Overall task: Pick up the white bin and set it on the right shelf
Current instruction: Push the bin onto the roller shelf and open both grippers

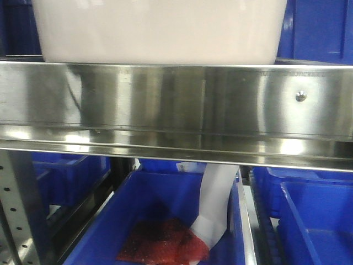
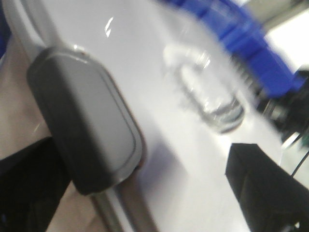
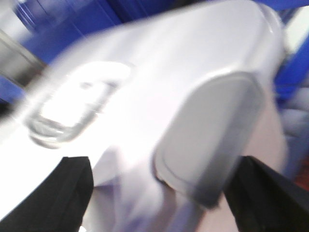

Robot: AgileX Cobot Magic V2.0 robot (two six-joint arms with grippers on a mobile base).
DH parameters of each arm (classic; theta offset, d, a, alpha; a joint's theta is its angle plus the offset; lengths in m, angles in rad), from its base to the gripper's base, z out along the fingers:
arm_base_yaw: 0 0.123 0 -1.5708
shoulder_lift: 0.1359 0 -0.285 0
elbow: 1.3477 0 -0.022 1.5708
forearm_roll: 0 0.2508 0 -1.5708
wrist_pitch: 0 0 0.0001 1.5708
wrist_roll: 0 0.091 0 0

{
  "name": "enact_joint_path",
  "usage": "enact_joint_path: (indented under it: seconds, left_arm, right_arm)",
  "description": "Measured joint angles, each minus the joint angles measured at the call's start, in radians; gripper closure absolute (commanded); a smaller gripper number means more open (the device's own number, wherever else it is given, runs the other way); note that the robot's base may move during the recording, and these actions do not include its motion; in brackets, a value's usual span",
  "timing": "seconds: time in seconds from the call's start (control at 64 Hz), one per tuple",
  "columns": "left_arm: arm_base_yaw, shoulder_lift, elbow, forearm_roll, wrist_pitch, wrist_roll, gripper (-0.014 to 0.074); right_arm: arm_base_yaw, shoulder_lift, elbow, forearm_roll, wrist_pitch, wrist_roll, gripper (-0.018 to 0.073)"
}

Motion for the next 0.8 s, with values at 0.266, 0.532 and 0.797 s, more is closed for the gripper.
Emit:
enact_joint_path:
  seconds: [0.266,0.532,0.797]
  left_arm:
    - [-0.010,-0.042,-0.084,0.272,0.025,-0.088,0.0064]
    - [-0.011,-0.131,-0.095,0.395,0.033,-0.124,0.0160]
    - [-0.031,-0.319,-0.098,0.415,0.047,-0.144,0.0322]
  right_arm:
    - [0.000,-0.016,-0.060,-0.195,-0.060,0.047,-0.0070]
    - [0.002,-0.102,-0.060,-0.349,-0.080,0.063,-0.0038]
    - [0.002,-0.278,-0.060,-0.428,0.022,0.127,0.0388]
